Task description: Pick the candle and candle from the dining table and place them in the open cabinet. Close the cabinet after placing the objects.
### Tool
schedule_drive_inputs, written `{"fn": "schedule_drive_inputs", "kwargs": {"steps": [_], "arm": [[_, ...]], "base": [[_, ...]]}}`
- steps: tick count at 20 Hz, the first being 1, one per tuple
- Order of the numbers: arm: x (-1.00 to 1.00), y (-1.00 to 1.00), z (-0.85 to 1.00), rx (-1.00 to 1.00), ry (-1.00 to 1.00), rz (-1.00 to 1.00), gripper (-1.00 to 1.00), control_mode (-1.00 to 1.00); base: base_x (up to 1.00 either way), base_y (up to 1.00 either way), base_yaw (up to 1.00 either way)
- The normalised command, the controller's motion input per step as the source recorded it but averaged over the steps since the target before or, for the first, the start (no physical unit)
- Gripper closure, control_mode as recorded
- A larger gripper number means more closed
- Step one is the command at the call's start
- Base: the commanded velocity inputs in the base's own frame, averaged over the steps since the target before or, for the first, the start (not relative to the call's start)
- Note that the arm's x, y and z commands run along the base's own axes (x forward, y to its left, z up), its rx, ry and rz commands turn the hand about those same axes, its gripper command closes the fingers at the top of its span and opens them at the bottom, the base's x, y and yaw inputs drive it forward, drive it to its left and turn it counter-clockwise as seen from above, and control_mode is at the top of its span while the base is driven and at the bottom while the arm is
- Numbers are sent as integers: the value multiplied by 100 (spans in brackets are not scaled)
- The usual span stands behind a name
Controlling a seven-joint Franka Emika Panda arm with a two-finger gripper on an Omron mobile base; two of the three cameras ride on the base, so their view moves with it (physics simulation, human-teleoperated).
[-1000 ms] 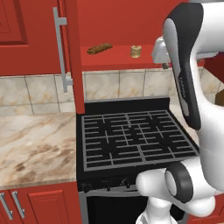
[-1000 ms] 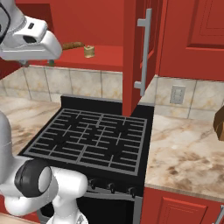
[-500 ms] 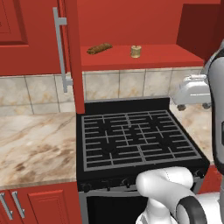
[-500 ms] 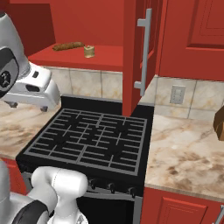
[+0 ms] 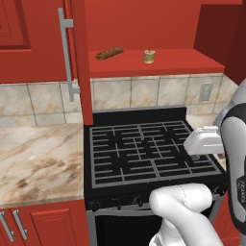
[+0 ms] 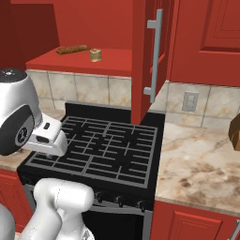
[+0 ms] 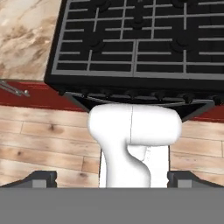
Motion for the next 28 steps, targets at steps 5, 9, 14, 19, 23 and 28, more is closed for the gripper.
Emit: {"fn": "schedule_drive_inputs", "kwargs": {"steps": [5, 9, 14, 19, 23, 28], "arm": [[0, 1, -11, -1, 3, -8, -100, -100], [0, 0, 0, 0, 0, 0, -100, -100], [0, 0, 0, 0, 0, 0, -100, -100], [0, 0, 0, 0, 0, 0, -100, 100], [0, 0, 0, 0, 0, 0, -100, 100], [0, 0, 0, 0, 0, 0, -100, 100]], "base": [[0, 0, 0], [0, 0, 0], [0, 0, 0], [-14, 1, 0], [-24, 0, -2], [-81, 0, -11]]}}
